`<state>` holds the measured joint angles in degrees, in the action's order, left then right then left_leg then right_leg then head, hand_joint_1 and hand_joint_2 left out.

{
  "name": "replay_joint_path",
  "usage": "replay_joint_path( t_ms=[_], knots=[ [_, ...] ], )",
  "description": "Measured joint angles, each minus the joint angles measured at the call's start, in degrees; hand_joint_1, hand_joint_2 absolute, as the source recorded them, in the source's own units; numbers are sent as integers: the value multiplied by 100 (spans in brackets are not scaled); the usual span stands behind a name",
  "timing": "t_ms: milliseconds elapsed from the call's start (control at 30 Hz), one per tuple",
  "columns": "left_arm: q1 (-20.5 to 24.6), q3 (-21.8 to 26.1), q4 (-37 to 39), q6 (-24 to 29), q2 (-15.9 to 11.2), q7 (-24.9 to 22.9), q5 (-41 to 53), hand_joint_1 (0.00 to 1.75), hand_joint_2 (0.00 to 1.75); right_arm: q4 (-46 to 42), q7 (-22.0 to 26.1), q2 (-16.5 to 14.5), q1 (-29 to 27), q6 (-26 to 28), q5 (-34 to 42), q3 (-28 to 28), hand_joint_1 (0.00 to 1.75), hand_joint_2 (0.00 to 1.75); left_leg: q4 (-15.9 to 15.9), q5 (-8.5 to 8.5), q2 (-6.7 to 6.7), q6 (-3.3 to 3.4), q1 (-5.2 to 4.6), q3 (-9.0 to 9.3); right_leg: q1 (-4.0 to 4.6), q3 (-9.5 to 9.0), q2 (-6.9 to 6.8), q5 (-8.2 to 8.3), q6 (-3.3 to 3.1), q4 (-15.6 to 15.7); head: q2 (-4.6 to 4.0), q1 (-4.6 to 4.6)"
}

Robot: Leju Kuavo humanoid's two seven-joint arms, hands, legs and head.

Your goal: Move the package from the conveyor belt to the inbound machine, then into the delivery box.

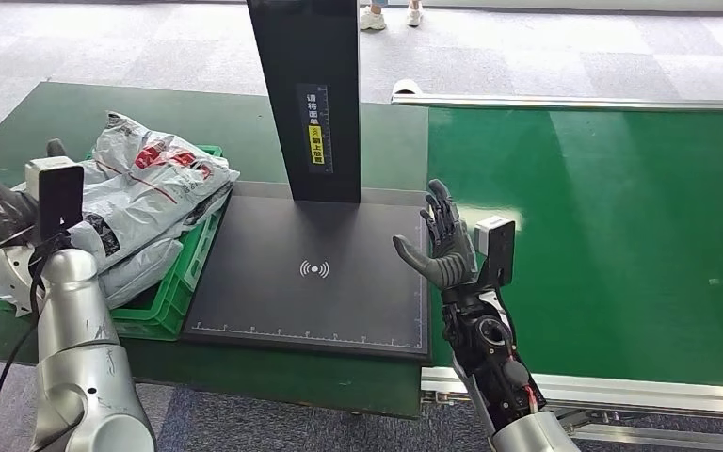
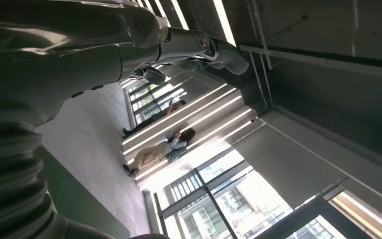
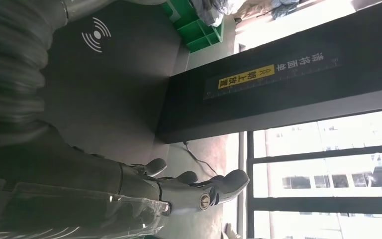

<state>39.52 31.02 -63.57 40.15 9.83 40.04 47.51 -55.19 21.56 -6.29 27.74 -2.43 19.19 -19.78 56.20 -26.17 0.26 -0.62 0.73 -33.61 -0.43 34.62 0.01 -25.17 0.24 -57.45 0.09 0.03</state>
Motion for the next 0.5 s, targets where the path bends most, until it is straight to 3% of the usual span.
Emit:
replay_joint_path(
  t_ms=[100,200,367,500],
  knots=[
    [-309,-600,-127,-168,87,3,-1387,0,175,0,-34,7,-3,-28,120,-13,0,175,0,0,-1,0,-1,0,-1,-1,-1,0,0,0,0,1],
    [-690,-1521,-182,-582,66,-101,-2438,0,175,-1,-61,34,-21,-44,209,-14,0,175,0,0,-6,1,-3,-2,-4,-4,-1,0,1,0,0,3],
    [-1422,-2958,-448,-1621,23,-333,-3633,0,175,-35,-7,90,-32,-35,41,-37,0,175,1,-5,-1,3,-9,-2,-9,-2,0,-1,3,2,0,1],
    [-1840,-3631,-524,-2260,46,-590,-4206,0,175,-39,-50,98,-25,-40,4,-42,0,175,0,-10,-1,3,-8,-2,-8,0,0,-3,4,3,0,0]
  ],
)
